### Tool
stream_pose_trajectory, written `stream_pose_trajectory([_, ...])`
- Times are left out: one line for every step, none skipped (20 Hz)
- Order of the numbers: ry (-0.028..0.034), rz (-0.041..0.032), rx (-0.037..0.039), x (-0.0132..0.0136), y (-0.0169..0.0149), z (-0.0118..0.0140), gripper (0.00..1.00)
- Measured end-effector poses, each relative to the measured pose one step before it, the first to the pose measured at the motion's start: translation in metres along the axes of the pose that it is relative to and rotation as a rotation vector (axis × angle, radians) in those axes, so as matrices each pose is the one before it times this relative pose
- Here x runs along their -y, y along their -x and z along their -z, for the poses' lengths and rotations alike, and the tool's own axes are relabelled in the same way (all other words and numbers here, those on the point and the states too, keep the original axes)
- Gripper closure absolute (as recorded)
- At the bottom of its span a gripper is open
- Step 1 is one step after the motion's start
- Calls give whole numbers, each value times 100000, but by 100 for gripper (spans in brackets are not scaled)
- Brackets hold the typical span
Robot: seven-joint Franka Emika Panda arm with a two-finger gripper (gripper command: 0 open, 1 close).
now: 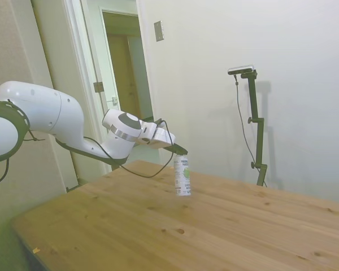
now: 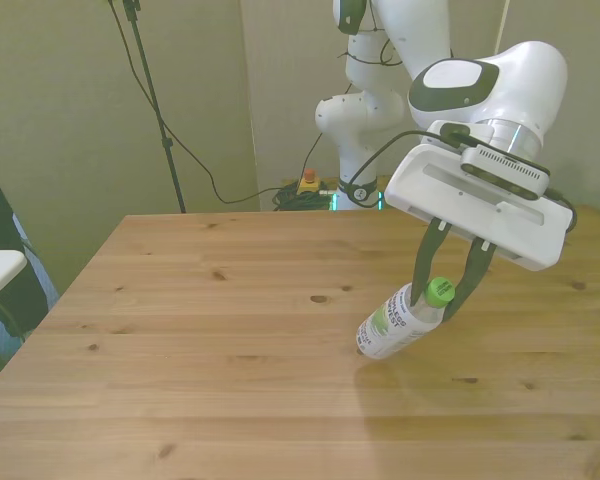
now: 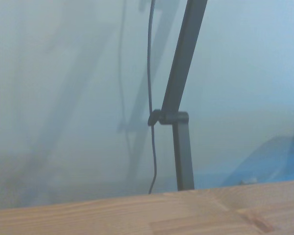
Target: Stand the water bottle
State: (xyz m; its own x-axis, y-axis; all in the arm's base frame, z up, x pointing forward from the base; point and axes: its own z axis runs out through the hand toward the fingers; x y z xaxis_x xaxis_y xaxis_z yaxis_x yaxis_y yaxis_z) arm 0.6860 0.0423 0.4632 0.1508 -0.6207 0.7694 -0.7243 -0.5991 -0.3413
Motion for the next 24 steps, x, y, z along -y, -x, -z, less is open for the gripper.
stream_pose_trajectory([-2289,-905,-2083,-228,151,-63,100])
stream_pose_trajectory([-2330,-1189,-2147,-188,122,-68,100])
stream_pose_trajectory([-1981,-1264,-1986,-140,147,-28,100])
stream_pose_trajectory([-1775,-1402,-1949,-68,230,39,100])
stream_pose_trajectory([-1478,-1483,-1518,2,306,104,100])
stream_pose_trajectory([-1578,-1211,-983,121,388,208,100])
stream_pose_trajectory([-1785,-1034,-692,198,382,264,100])
stream_pose_trajectory([-1590,-926,451,215,465,306,100])
stream_pose_trajectory([-790,41,1517,149,631,314,100])
stream_pose_trajectory([-246,470,1322,17,665,228,100])
stream_pose_trajectory([496,1243,1840,-334,1226,221,100])
stream_pose_trajectory([-40,-13,0,17,-7,21,100])
stream_pose_trajectory([-147,-81,-87,49,-73,64,100])
stream_pose_trajectory([-513,-299,-238,117,-192,149,100])
stream_pose_trajectory([-1193,-931,-333,207,-300,270,100])
stream_pose_trajectory([-1760,-1284,-626,261,-397,330,100])
stream_pose_trajectory([-2555,-1491,-665,258,-392,304,100])
stream_pose_trajectory([-2669,-1818,-867,189,-371,149,100])
stream_pose_trajectory([-1615,-1397,-1026,55,-266,-19,100])
stream_pose_trajectory([-1371,-1636,-1176,-12,-167,-128,100])
stream_pose_trajectory([-1018,-1615,-519,-32,18,-168,100])
stream_pose_trajectory([-939,-1668,-167,-25,182,-180,100])
stream_pose_trajectory([-875,-1990,346,69,246,-183,100])
stream_pose_trajectory([-799,-1696,812,157,296,-182,100])
